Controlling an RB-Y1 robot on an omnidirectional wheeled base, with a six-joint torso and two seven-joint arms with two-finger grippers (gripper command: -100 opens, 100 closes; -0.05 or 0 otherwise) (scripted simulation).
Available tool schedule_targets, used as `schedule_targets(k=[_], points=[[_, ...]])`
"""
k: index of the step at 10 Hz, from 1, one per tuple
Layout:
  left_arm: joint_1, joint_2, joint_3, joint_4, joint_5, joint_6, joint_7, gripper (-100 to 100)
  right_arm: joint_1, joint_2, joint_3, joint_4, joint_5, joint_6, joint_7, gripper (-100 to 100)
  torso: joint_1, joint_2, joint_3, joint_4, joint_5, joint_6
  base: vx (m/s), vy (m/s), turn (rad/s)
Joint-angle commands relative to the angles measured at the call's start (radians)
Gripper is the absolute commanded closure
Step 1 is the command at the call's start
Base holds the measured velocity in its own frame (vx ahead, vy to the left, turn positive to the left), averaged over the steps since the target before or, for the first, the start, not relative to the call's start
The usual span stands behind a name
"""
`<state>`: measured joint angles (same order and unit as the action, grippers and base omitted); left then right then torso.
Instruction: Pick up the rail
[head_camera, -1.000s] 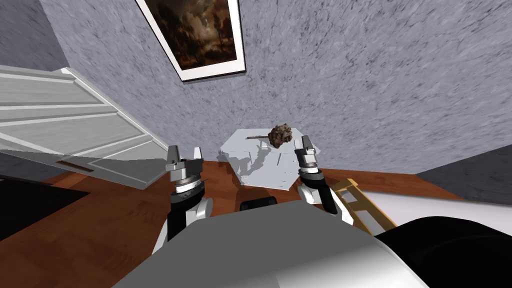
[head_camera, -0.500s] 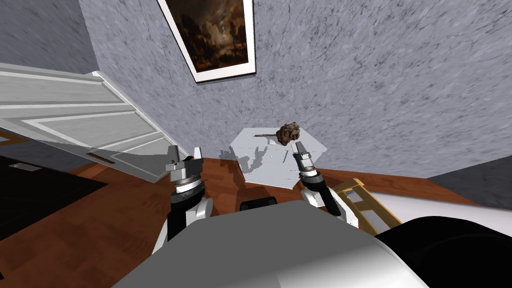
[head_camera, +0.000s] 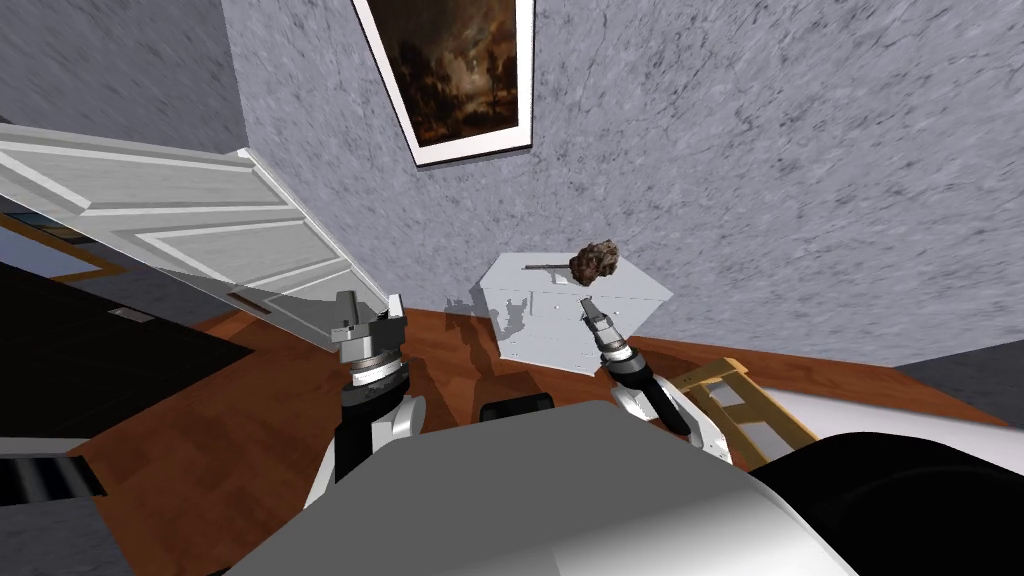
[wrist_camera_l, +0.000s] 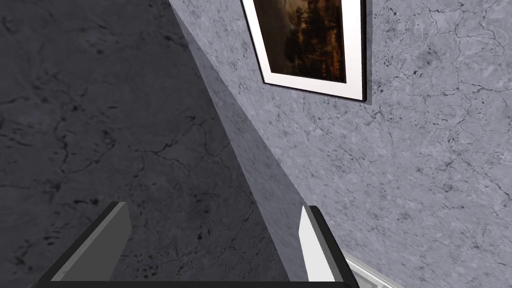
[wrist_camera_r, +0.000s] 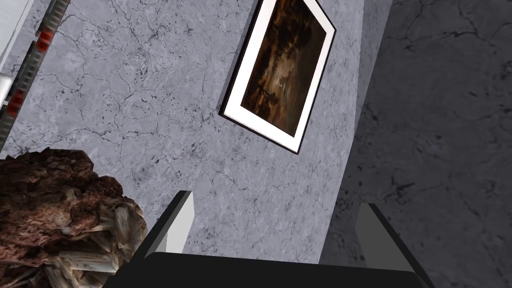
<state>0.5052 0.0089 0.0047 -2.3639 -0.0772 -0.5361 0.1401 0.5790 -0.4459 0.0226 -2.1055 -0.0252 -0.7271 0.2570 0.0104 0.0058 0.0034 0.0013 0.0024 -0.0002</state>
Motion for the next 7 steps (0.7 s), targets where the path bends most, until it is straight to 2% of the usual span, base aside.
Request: schedule_targets(k=[1, 2, 3, 4, 5, 6, 7], points=[[0.0, 0.0, 0.0, 0.0, 0.0, 0.0, 0.0, 0, -0.001, -0.05, -0.001, 0.026, 0.0, -0.016, 0.003, -100, 0.0, 0.0, 0.0, 0.0, 0.0, 0.0, -0.068, 0.128, 0.043], [0.0, 0.0, 0.0, 0.0, 0.0, 0.0, 0.0, 0, 0.006, -0.079, 0.005, 0.067, 0.007, -0.042, 0.013, -100, -0.003, 0.0, 0.0, 0.0, 0.0, 0.0, -0.062, 0.125, 0.103], [0.0, 0.0, 0.0, 0.0, 0.0, 0.0, 0.0, 0, 0.006, -0.109, 0.005, 0.067, 0.007, -0.042, 0.013, -100, -0.003, 0.0, 0.0, 0.0, -0.001, 0.0, -0.04, 0.113, 0.059], [0.0, 0.0, 0.0, 0.0, 0.0, 0.0, 0.0, 0, 0.012, -0.139, 0.011, 0.112, 0.015, -0.069, 0.023, -100, -0.004, -0.002, -0.001, 0.0, -0.001, 0.0, -0.053, 0.149, 0.115], [0.0, 0.0, 0.0, 0.0, 0.0, 0.0, 0.0, 0, 0.012, -0.172, 0.011, 0.112, 0.015, -0.069, 0.023, -100, -0.002, -0.001, -0.001, 0.0, 0.0, 0.0, -0.048, 0.133, 0.051], [0.0, 0.0, 0.0, 0.0, 0.0, 0.0, 0.0, 0, 0.012, -0.184, 0.011, 0.112, 0.015, -0.069, 0.023, -100, -0.003, -0.001, -0.001, 0.0, 0.0, 0.0, -0.015, 0.058, -0.011], [0.0, 0.0, 0.0, 0.0, 0.0, 0.0, 0.0, 0, 0.019, -0.224, 0.017, 0.158, 0.025, -0.097, 0.03, -100, -0.007, -0.003, -0.001, 0.0, -0.001, 0.001, -0.026, 0.103, 0.132]])
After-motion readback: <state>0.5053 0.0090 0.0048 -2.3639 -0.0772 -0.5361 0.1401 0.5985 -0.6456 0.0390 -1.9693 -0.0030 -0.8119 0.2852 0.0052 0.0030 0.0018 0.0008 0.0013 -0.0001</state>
